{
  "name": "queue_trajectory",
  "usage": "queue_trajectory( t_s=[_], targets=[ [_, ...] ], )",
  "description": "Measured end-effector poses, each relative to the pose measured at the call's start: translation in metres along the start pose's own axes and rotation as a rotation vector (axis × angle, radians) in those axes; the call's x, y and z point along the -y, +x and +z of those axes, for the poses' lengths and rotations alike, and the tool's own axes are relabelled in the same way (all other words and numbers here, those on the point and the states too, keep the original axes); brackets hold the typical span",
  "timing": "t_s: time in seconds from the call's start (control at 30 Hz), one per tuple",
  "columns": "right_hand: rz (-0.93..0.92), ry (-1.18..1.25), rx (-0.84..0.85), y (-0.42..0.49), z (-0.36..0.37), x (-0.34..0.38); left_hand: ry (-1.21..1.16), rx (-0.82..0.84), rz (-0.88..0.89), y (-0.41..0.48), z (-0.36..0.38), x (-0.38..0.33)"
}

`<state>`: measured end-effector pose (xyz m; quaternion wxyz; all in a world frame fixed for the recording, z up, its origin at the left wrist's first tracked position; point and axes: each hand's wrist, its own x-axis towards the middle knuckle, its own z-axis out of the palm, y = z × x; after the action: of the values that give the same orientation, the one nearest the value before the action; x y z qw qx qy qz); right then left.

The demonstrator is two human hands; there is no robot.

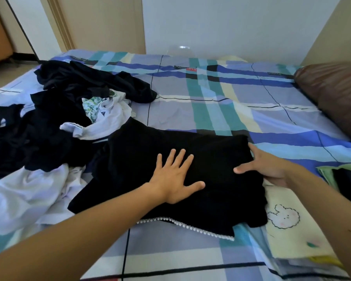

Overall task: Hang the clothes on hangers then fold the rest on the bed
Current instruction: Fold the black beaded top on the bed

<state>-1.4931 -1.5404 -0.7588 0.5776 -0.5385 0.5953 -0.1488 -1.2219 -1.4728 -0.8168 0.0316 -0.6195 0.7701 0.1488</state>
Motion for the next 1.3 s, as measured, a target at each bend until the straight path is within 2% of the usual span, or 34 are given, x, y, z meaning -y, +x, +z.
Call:
queue_trajectory(
  t_s=[0.17, 0.27, 0.37, 0.43, 0.5, 0.6, 0.7, 0.83, 0.93, 1.13, 1.3],
  targets=[
    [-0.083, 0.044, -0.098, -0.008, 0.01, 0.014, -0.103, 0.135, 0.026, -0.035, -0.027, 0.012],
    [-0.156, -0.076, -0.133, -0.026, 0.031, 0.053, -0.472, 0.103, 0.002, -0.063, -0.047, 0.03],
    [-0.199, -0.297, -0.164, -0.032, 0.061, 0.108, -0.975, 0.004, -0.13, -0.077, -0.075, 0.047],
    [-0.261, -0.395, -0.103, -0.039, 0.096, 0.149, -1.263, -0.023, -0.258, -0.078, -0.091, 0.062],
    [-0.334, -0.4, 0.06, -0.049, 0.134, 0.187, -1.504, -0.046, -0.3, -0.081, -0.103, 0.081],
    [-0.321, -0.35, 0.271, -0.052, 0.179, 0.22, -1.66, -0.098, -0.374, -0.089, -0.108, 0.109],
    [-0.306, -0.457, 0.227, -0.036, 0.199, 0.214, -1.585, -0.141, -0.456, -0.098, -0.101, 0.13],
    [-0.218, -0.632, 0.148, -0.012, 0.198, 0.171, -1.123, -0.2, -0.465, -0.1, -0.084, 0.153],
    [-0.198, -0.689, 0.092, 0.0, 0.19, 0.136, -0.888, -0.317, -0.406, -0.097, -0.08, 0.154],
    [-0.318, -0.571, -0.121, 0.017, 0.186, 0.114, -0.879, -0.471, -0.457, -0.078, -0.079, 0.151],
    [-0.423, -0.588, -0.116, 0.046, 0.193, 0.133, -0.781, -0.552, -0.294, -0.063, -0.076, 0.146]
  ],
)
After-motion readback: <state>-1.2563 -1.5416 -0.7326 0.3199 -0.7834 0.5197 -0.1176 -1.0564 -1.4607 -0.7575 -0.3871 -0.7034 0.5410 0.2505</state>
